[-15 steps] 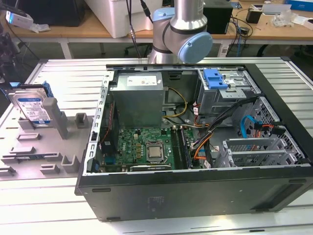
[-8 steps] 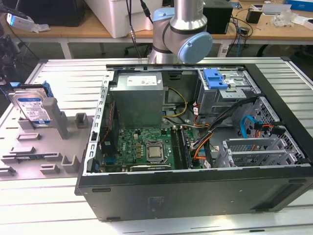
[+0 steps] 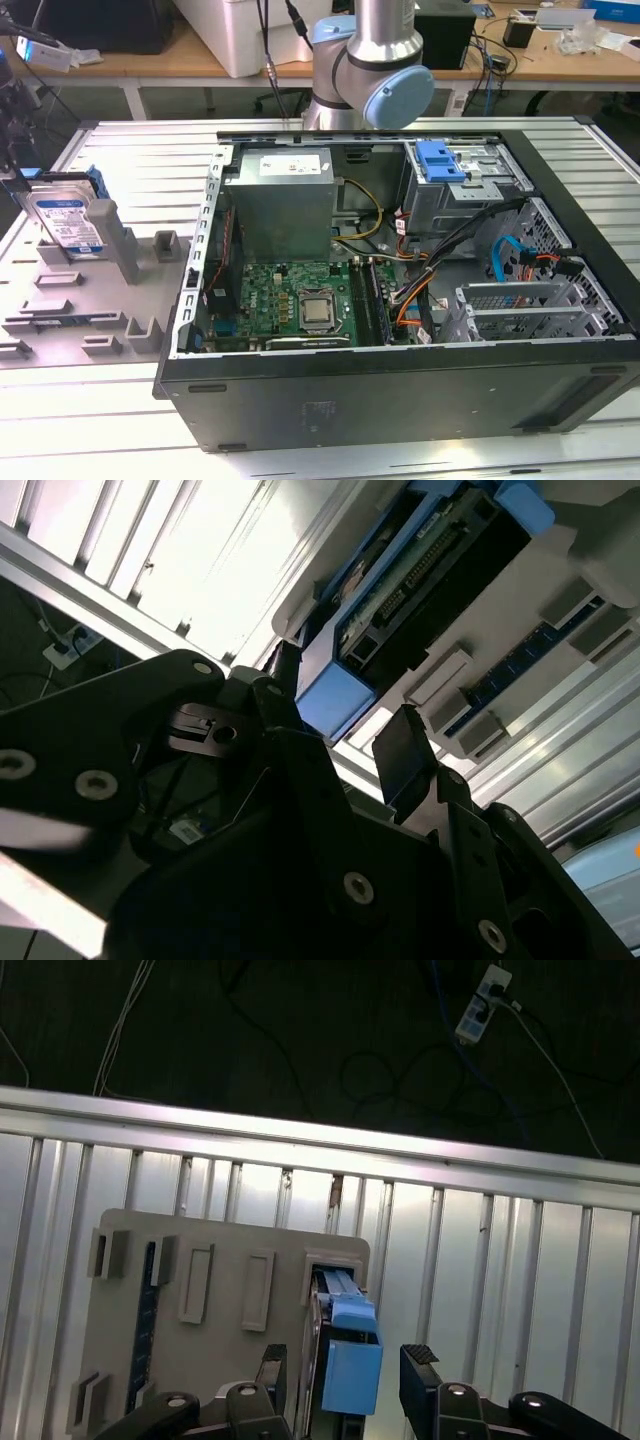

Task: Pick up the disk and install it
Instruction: 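Pick up the disk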

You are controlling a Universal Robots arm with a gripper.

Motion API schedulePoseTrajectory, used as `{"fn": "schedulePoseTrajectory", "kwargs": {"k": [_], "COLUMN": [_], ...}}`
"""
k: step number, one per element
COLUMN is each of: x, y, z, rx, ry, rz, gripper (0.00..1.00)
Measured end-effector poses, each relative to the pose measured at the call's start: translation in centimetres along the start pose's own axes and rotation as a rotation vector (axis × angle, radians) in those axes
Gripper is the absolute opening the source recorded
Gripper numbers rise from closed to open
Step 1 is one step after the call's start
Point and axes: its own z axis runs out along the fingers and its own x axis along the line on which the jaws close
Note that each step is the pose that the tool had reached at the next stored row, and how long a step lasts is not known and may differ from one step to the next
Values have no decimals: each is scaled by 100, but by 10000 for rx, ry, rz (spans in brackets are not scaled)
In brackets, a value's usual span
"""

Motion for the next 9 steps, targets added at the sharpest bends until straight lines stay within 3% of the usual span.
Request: {"fn": "schedulePoseTrajectory", "kwargs": {"k": [9], "x": [-1], "y": [2], "z": [8], "rx": [-2], "ry": [-4], "rz": [98], "gripper": [57]}}
